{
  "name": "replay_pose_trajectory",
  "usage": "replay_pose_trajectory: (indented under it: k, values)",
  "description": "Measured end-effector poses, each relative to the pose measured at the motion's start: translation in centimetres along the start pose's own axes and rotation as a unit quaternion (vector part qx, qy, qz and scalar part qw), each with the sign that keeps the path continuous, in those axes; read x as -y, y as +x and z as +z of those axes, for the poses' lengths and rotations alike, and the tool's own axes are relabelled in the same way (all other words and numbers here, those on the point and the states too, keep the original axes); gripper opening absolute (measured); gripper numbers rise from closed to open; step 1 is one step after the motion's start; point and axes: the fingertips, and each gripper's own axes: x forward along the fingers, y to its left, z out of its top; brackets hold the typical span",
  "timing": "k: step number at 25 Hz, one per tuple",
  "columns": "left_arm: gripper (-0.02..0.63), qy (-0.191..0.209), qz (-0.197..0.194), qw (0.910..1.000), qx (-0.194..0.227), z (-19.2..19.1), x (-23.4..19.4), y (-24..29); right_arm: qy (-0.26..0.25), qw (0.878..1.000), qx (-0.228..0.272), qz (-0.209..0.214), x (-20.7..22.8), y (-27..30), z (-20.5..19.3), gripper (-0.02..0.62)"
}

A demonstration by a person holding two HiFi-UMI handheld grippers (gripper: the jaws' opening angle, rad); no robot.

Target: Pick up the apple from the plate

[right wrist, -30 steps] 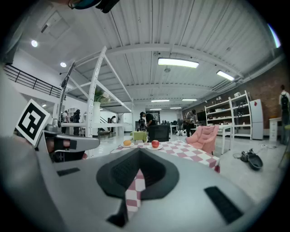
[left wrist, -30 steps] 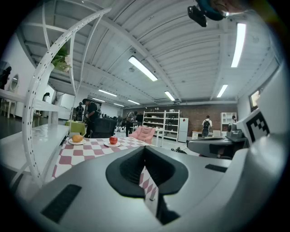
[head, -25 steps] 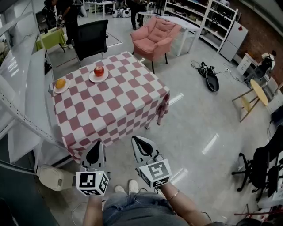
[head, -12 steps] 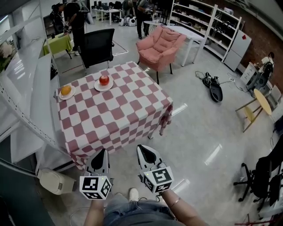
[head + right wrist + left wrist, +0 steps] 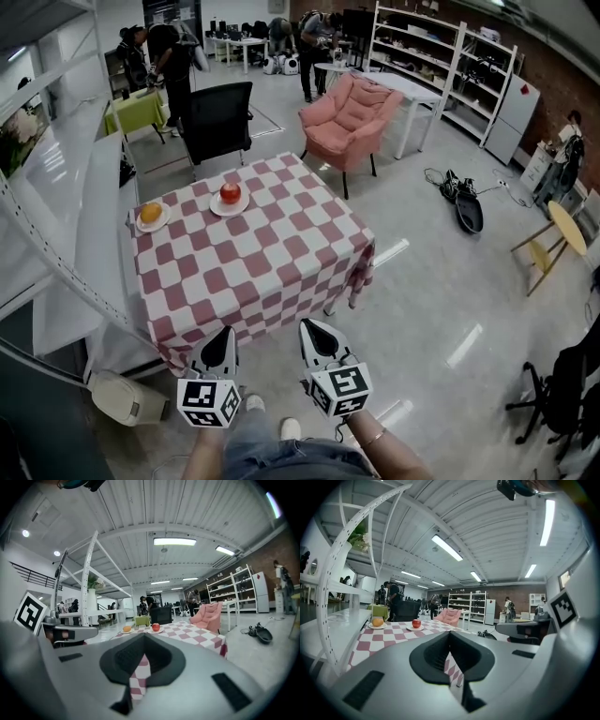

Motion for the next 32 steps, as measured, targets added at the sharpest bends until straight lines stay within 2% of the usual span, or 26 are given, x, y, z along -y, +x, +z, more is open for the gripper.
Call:
replay_pose_trajectory:
  k: [7, 14, 32]
  values:
    - [0.017, -0.017, 0.002, 0.9998, 0.007, 0.6, -2.3, 2.3, 0.001, 1.0, -0.005, -0.002, 0.6, 3.2, 0.2, 0.011]
    - [0.017, -0.016, 0.014, 0.9998, 0.003, 0.8, -6.6, 7.2, 0.001, 1.0, -0.019, -0.008, 2.4, 8.5, 0.2, 0.009]
    - [0.017, -0.004, -0.029, 0.9993, -0.022, 3.8, -17.8, 23.4, 0.012, 0.999, -0.032, -0.041, 5.7, 26.4, 2.9, 0.011]
